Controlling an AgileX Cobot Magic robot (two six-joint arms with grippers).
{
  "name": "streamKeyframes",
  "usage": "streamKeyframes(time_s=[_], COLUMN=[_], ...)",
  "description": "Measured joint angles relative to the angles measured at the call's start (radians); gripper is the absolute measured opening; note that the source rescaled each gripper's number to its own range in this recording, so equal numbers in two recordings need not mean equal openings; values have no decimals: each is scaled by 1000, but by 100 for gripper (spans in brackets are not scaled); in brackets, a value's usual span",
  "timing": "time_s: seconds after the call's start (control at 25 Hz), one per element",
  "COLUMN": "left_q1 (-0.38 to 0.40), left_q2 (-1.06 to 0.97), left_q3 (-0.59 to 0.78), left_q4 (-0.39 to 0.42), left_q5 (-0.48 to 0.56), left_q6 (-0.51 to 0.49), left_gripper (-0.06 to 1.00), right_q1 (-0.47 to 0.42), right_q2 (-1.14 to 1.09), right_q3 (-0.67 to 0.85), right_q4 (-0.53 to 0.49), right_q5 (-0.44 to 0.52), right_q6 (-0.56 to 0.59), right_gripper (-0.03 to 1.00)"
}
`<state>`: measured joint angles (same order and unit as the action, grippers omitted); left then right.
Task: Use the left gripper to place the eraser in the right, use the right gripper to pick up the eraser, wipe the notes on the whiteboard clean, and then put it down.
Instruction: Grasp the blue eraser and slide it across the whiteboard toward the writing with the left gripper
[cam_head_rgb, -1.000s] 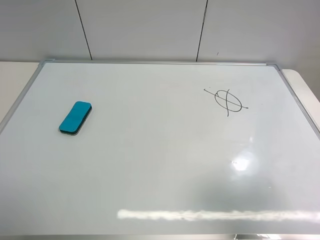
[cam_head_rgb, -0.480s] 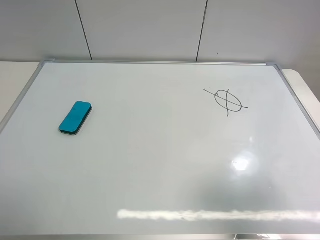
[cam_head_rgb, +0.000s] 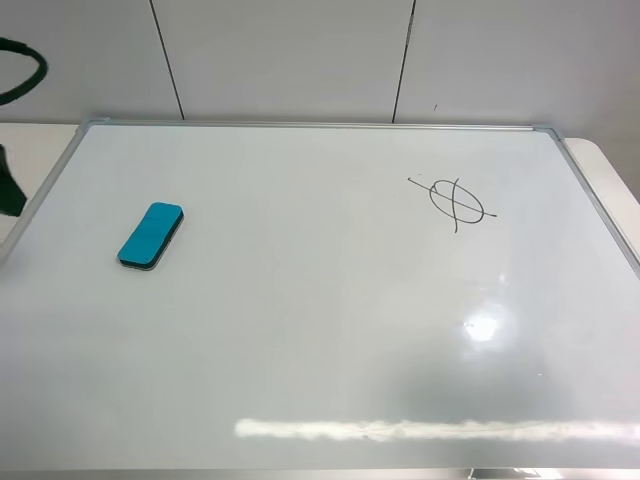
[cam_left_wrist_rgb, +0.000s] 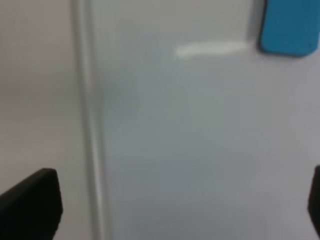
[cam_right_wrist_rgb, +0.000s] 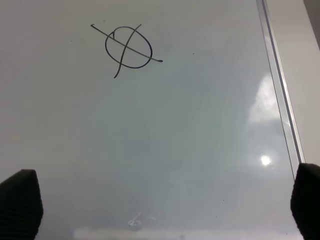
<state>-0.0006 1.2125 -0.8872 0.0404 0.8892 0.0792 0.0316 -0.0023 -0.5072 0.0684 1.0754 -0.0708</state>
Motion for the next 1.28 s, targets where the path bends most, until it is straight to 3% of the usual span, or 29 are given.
streamKeyframes(time_s=[0.08, 0.12, 0.2, 0.28, 0.36, 0.76, 1.28], left_q1=[0, 0, 0, 0, -4, -113, -129], left_q2=[83, 126, 199, 265, 331, 546, 691], left_q3=[-35, -54, -87, -113, -137, -200, -200], left_q4=[-40, -62, -100, -129, -141, -136, -149], left_q5=[-32, -44, -64, -86, -111, -254, -301], left_q6=[34, 51, 90, 144, 172, 188, 191], left_gripper=[83, 71, 39, 13, 4, 0, 0], right_q1=[0, 0, 0, 0, 0, 0, 0], right_q2=[0, 0, 0, 0, 0, 0, 0], right_q3=[0, 0, 0, 0, 0, 0, 0], right_q4=[0, 0, 0, 0, 0, 0, 0], right_q5=[0, 0, 0, 0, 0, 0, 0], right_q6=[0, 0, 0, 0, 0, 0, 0], right_gripper=[100, 100, 100, 100, 100, 100, 100])
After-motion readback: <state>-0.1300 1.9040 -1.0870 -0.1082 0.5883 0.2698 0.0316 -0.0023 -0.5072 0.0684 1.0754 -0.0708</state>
